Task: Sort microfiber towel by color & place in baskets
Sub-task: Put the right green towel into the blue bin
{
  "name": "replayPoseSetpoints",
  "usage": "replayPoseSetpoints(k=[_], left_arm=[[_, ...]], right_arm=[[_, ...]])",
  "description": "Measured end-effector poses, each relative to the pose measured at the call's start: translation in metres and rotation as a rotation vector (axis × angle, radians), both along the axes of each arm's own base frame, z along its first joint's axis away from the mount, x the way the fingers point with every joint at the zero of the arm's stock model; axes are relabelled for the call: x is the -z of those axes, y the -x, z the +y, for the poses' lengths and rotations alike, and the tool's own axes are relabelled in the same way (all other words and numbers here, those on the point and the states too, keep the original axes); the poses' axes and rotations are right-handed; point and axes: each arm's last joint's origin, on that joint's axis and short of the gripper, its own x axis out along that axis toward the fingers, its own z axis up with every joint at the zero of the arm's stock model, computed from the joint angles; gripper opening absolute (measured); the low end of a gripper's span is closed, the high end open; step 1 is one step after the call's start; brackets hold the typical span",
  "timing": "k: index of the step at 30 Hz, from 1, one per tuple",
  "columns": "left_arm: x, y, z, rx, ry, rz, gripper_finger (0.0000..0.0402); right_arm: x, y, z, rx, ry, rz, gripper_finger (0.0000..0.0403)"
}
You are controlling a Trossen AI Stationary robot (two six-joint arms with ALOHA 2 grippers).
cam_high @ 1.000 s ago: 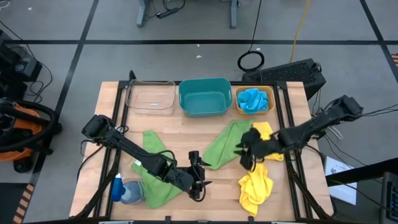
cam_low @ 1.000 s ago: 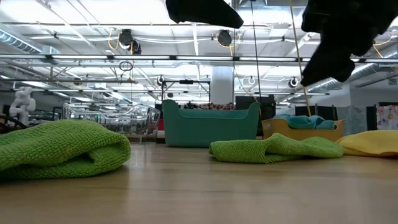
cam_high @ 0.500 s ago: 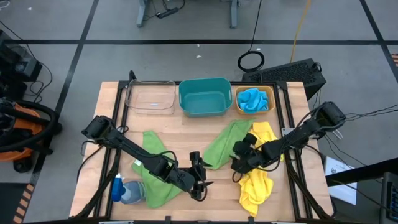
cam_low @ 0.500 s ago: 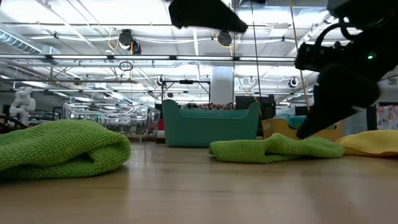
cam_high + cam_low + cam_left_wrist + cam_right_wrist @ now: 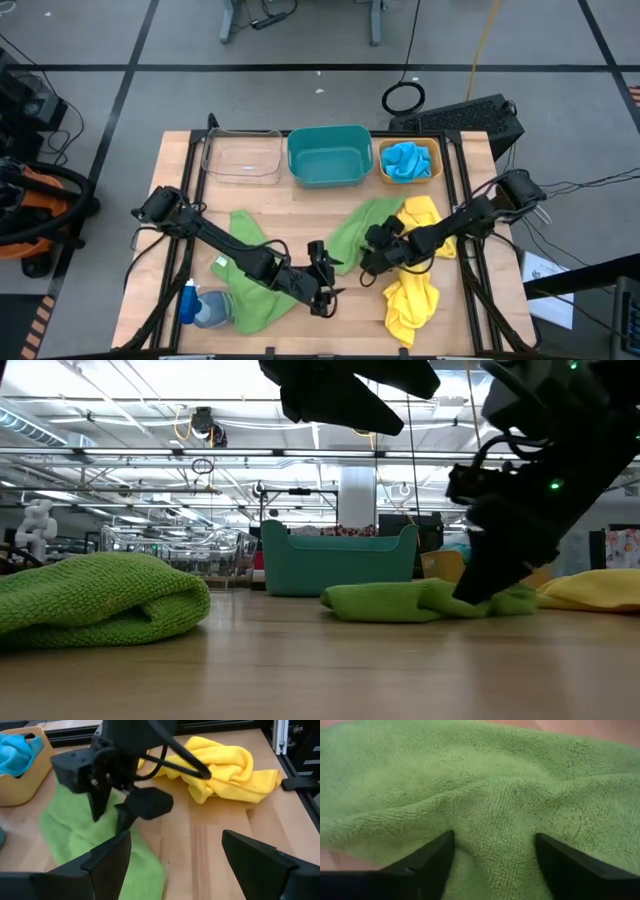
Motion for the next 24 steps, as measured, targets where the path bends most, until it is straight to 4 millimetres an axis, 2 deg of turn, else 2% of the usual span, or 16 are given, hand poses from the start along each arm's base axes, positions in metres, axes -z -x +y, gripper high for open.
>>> replayPoseSetpoints(k=[5, 9, 10, 15, 18, 24], left_arm=[[0.001, 0.000, 0.000, 0.002, -0.003, 0.009, 0.0318], [0.001, 0.001, 0.000, 0.005, -0.010, 0.013, 0.0318], [0.001, 0.001, 0.000, 0.005, -0.010, 0.013, 0.0318], [0.001, 0.001, 0.000, 0.021, -0.036, 0.015, 0.0318], [0.001, 0.002, -0.003, 0.046, -0.062, 0.014, 0.0318], [-0.011, 0.006, -0.021, 0.096, -0.163, -0.039, 0.0318]], right_arm=[[0.010, -0.009, 0.002, -0.018, 0.007, -0.042, 0.0145], [0.007, -0.011, 0.001, -0.058, -0.007, -0.048, 0.0038], [0.005, -0.011, 0.000, -0.073, -0.012, -0.050, 0.0022], [-0.016, -0.007, 0.002, -0.139, -0.063, -0.094, 0.0022], [-0.039, -0.005, 0.007, -0.197, -0.076, -0.177, 0.0011], [-0.072, 0.004, 0.023, -0.339, -0.001, -0.321, 0.0006]])
